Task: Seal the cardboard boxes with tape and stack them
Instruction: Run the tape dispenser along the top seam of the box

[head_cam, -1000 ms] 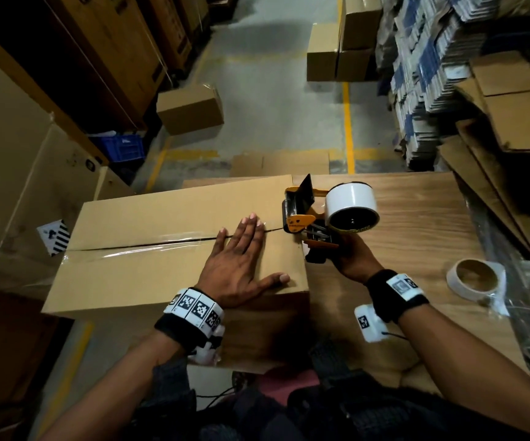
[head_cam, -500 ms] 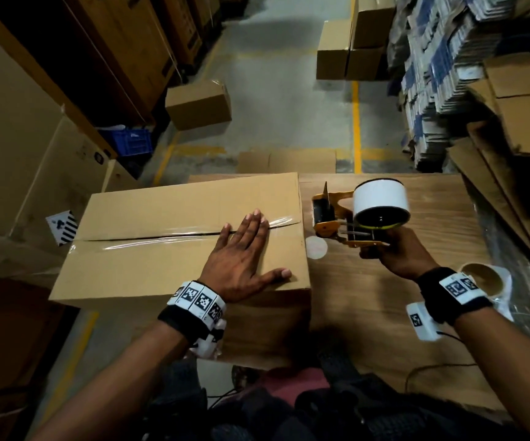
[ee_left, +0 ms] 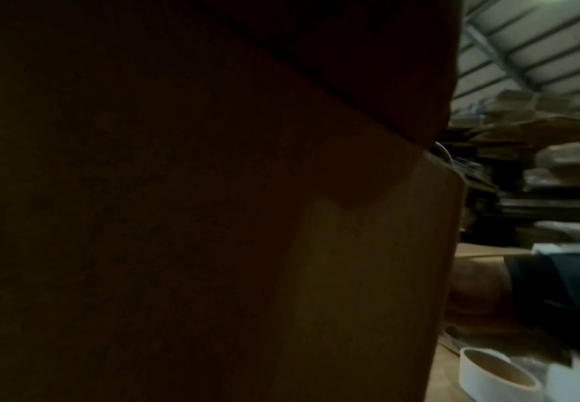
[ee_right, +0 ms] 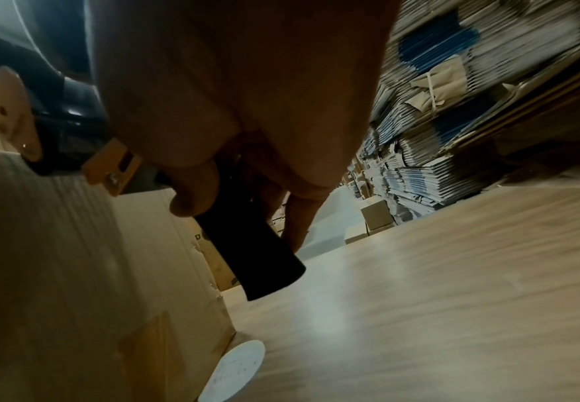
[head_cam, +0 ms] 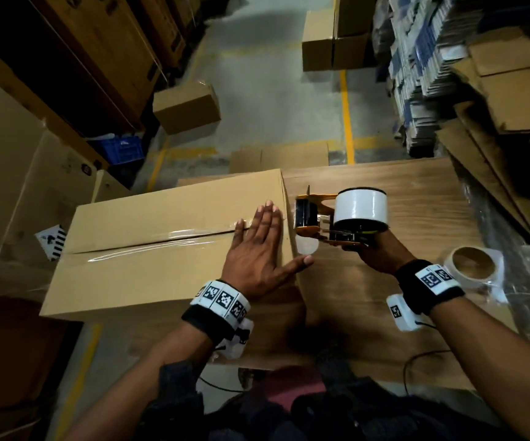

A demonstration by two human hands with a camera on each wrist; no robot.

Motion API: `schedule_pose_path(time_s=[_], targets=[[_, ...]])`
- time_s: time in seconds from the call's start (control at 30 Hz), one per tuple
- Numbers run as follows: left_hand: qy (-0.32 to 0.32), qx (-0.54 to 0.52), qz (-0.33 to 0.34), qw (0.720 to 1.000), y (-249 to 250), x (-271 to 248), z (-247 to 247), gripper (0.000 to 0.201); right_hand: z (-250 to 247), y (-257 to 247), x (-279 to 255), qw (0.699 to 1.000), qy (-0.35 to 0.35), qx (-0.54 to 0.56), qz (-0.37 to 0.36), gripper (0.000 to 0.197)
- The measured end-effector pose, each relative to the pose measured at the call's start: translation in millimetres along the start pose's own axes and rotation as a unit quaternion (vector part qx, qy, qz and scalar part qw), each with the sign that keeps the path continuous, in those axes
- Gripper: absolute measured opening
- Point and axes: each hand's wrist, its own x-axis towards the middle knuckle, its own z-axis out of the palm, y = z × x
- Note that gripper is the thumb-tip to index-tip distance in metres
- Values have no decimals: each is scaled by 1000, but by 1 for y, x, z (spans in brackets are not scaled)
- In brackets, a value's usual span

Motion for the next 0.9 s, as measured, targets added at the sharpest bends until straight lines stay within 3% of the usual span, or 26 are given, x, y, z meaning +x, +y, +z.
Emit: schedule_pose_path(time_s=[0.1, 0.23, 0.37, 0.53, 0.73, 0.9], targets=[[3, -1, 0, 1000, -2, 0, 1, 114, -17, -5, -2, 998, -26, -3, 53, 35], [4, -3, -2, 1000, -1, 0, 2, 110, -37, 20, -8, 996, -32, -71, 39, 33], [10, -2, -5, 1000, 0, -1, 2, 107, -52, -3, -21, 988, -85, -114, 63, 31], [14, -6, -5, 1000, 1, -2, 3, 106, -40, -25, -10, 978, -149, -141, 41, 53], [15, -2, -7, 1000, 0, 0, 4, 106, -58, -36, -2, 969, -149, -186, 58, 63], [21, 3, -8, 1000, 1, -1, 7, 106, -79, -37, -4, 961, -155, -221, 51, 56]])
